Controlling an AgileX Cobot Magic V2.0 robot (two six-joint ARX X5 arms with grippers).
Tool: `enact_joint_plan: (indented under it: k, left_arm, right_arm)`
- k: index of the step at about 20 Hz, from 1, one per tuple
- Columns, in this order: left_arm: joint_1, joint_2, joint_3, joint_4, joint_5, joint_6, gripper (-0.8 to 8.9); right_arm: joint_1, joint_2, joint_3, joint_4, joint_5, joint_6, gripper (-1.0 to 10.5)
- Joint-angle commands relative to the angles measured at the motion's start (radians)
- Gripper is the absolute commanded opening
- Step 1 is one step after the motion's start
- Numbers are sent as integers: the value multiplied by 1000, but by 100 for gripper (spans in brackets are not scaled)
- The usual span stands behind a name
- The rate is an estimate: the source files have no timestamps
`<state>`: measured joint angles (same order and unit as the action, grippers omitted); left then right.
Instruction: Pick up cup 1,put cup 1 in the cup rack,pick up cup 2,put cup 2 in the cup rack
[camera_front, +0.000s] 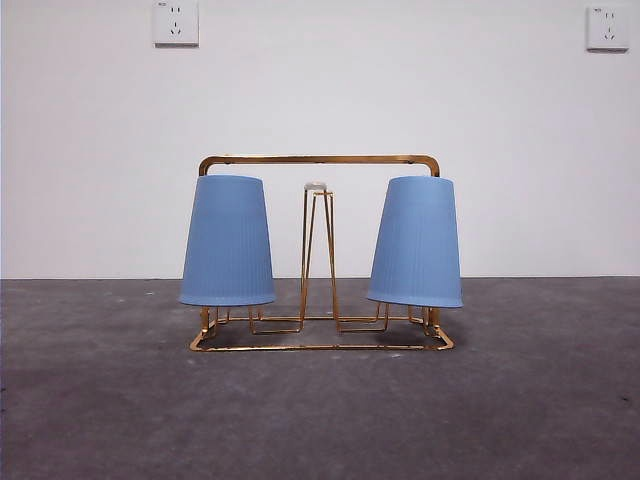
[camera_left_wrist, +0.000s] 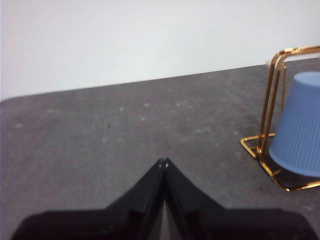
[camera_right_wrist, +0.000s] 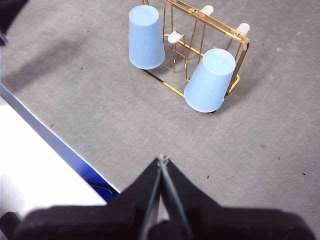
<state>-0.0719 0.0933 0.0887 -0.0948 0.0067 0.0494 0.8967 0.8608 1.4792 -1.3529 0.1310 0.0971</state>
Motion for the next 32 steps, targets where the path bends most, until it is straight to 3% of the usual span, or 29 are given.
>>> enact_joint_plan:
  k: [1, 7, 21, 24, 28, 32]
  left_arm:
    - [3, -51, -48, -10, -4, -49, -3]
    - [3, -89, -78, -79, 53, -152, -3]
    - [3, -8, -78, -79, 50, -150, -3]
    - [3, 3, -78, -79, 50, -150, -3]
    - [3, 5, -78, -79, 50, -150, -3]
    - [3, 7, -78, -79, 50, -150, -3]
  right_arm:
    - [0, 0, -1, -20, 0, 7, 2]
    - [0, 0, -1, -20, 0, 7, 2]
    - [-14, -3, -1, -15, 13, 7, 1]
    - [-144, -60, -19, 95, 43, -87, 1]
    - [-492, -211, -223, 478, -174, -99, 2]
    - [-721, -378, -591, 817, -195, -128, 2]
